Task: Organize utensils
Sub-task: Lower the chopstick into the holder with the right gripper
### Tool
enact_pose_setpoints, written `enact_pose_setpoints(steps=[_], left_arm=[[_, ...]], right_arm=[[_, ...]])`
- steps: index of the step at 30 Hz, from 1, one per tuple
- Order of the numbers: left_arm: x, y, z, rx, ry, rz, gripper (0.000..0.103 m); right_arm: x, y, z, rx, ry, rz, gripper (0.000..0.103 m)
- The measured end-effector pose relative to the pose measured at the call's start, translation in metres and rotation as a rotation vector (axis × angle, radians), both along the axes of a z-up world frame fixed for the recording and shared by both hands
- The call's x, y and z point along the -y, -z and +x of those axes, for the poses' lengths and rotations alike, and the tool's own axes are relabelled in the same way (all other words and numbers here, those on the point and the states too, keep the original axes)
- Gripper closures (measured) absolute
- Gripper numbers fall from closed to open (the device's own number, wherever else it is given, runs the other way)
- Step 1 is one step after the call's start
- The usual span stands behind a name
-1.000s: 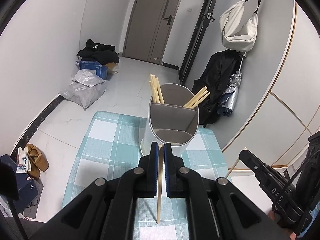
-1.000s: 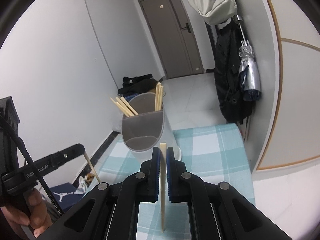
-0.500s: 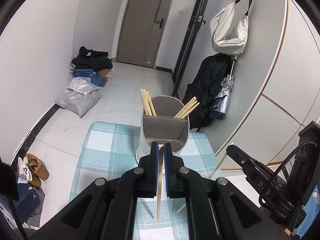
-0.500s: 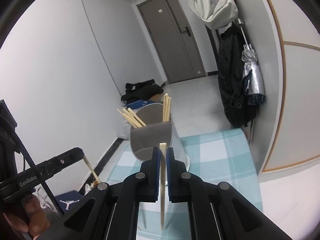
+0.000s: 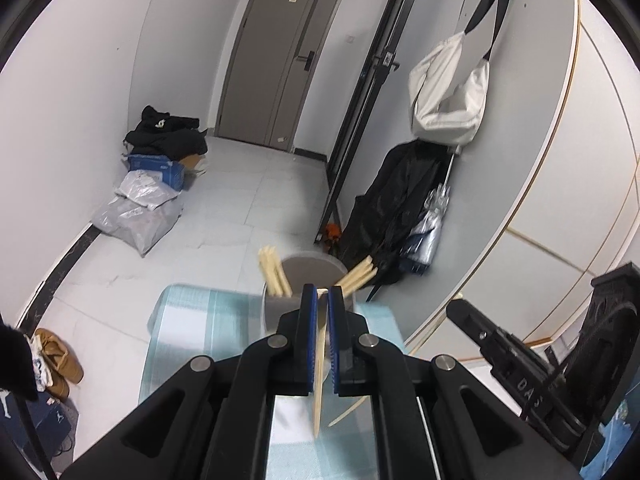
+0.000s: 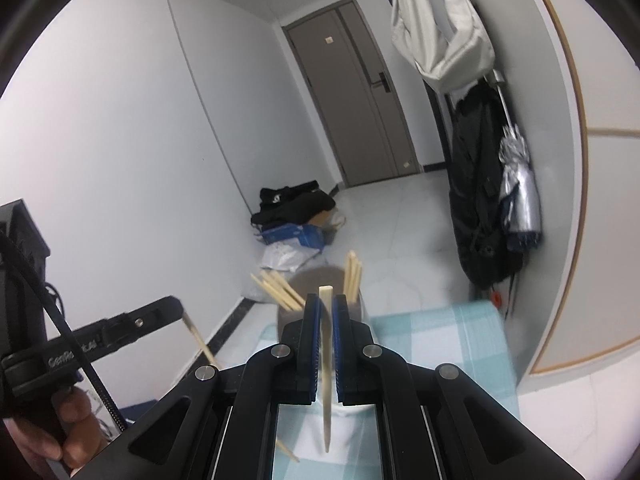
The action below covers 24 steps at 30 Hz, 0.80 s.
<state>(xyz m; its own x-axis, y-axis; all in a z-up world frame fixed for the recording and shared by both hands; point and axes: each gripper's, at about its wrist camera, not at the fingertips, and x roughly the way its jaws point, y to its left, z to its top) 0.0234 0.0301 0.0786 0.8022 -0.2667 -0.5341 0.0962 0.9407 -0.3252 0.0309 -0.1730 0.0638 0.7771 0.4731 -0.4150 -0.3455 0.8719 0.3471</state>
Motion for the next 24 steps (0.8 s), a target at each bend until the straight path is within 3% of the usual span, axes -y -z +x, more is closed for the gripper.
enact_pose_setpoints(steps=[15,24], left_arm=[[-0.015,-0.057,0.066,0.096,-0.002,-0.044,0.101],[-0.018,-0.052,0.104,0.121,-0.015,-0.024,0.101]], right_arm=[[-0.009,-0.068,0.063,0.115,-0.003,0.004,0.098],[-0.021,-0.079,0.112,0.141,0.02,-0.01,0.098]])
